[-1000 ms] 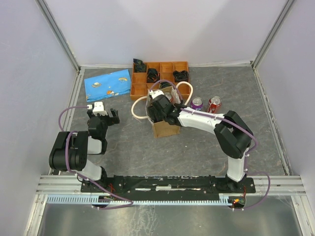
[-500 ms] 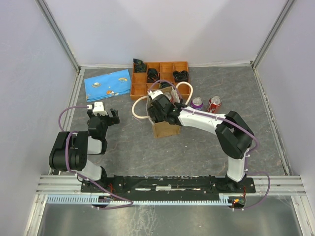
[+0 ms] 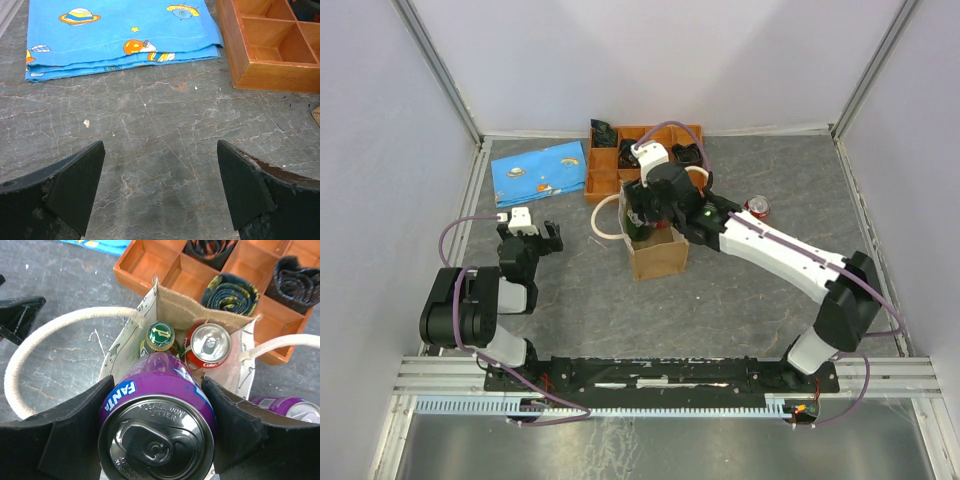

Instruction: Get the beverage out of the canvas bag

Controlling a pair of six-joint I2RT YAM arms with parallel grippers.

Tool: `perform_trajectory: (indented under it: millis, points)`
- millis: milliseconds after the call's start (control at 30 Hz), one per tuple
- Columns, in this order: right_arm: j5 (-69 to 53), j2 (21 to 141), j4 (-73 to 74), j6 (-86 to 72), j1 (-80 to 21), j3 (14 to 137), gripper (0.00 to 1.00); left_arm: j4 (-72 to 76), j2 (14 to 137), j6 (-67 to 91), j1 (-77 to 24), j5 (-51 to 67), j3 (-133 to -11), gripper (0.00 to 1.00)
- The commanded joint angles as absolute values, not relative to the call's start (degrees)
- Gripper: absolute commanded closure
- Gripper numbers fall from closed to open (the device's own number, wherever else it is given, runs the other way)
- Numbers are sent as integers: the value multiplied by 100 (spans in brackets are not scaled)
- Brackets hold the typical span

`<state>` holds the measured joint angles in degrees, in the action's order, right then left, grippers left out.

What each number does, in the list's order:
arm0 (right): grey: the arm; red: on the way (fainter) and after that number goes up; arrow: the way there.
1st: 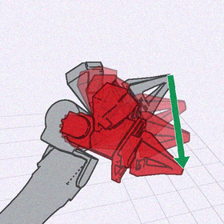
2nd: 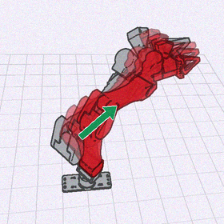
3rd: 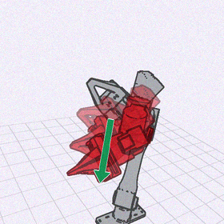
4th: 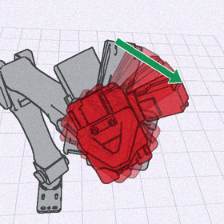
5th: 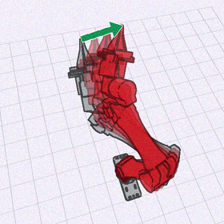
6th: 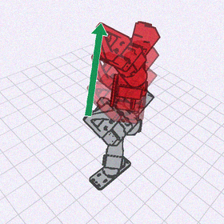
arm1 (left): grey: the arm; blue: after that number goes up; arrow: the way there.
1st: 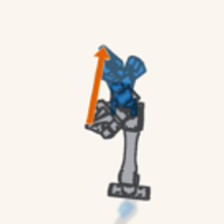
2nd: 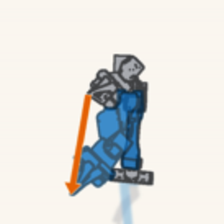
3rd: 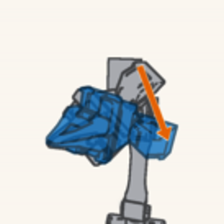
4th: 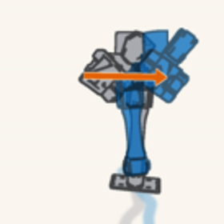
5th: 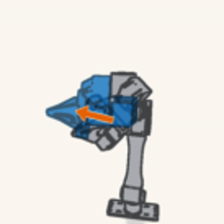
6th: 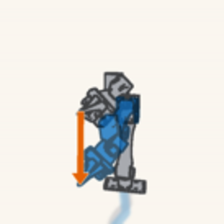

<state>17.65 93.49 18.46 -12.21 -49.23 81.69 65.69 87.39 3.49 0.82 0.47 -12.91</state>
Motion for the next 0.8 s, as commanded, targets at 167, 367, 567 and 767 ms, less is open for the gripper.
perform_trajectory:
  millis: [167,367,567,767]
  points:
    - [3031,7919,1016,-578,-4956,8072,100,6768,8711,121,62,0,-1345,1]
    - [4850,6931,705,57,-4886,7495,100,6774,8710,123,64,0,-1343,1]
    - [5394,6053,1618,-746,-3983,6914,100,6770,8715,123,61,0,-1345,1]
    - [4932,5793,2778,-1911,-2959,6343,100,6773,8716,121,64,0,-1345,1]
